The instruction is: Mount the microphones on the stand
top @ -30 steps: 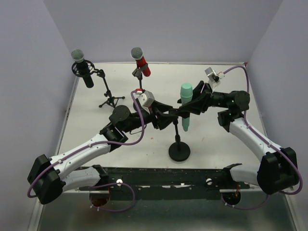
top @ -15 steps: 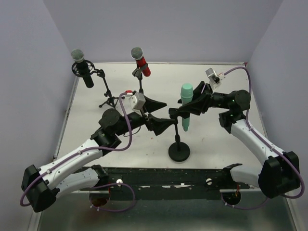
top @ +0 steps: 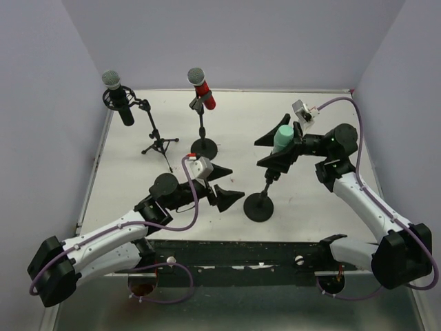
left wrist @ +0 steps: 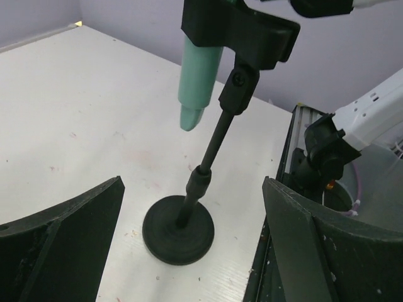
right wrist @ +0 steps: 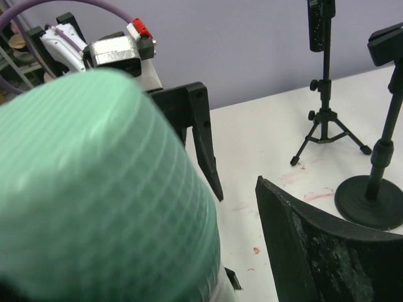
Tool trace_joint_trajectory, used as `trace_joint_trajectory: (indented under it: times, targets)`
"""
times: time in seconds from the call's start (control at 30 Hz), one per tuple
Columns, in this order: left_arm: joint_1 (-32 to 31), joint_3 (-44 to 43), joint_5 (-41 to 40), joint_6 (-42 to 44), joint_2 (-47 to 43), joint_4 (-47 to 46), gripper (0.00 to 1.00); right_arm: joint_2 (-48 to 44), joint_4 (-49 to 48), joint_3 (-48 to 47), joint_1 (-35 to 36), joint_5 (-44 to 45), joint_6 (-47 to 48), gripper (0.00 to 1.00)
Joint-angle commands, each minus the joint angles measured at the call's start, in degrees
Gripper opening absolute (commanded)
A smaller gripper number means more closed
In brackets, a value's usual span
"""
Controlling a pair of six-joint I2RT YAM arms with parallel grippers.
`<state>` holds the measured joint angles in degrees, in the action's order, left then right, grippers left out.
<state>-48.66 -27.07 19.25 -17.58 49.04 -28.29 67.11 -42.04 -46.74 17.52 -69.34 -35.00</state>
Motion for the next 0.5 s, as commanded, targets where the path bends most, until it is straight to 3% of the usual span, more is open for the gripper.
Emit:
trace_joint_trajectory:
  times: [0.0, 0.13, 0.33, 0.47]
  targets:
    - [-4.1, -0.9, -3.5, 5.2, 5.6, -9.3, 0.98, -1.9, 9.3, -2.9, -0.6, -2.6, 7.7, 0.89]
    - [-7.9, -1.6, -7.4, 9.0, 13.0, -17.8, 0.98, -3.1, 14.6, -3.9, -1.4, -3.0, 11.9, 0.9]
    - [-13.4, -0.1, -21.4, 10.8, 22.8, -33.6, 0.98, -4.3, 19.8, -4.0, -2.2, -2.3, 15.8, 0.92]
    - [-17.5, -1.8, -31.1, 11.8, 28.6, -38.7, 0.97, -4.9, 22.1, -3.9, -2.9, -1.5, 17.5, 0.93]
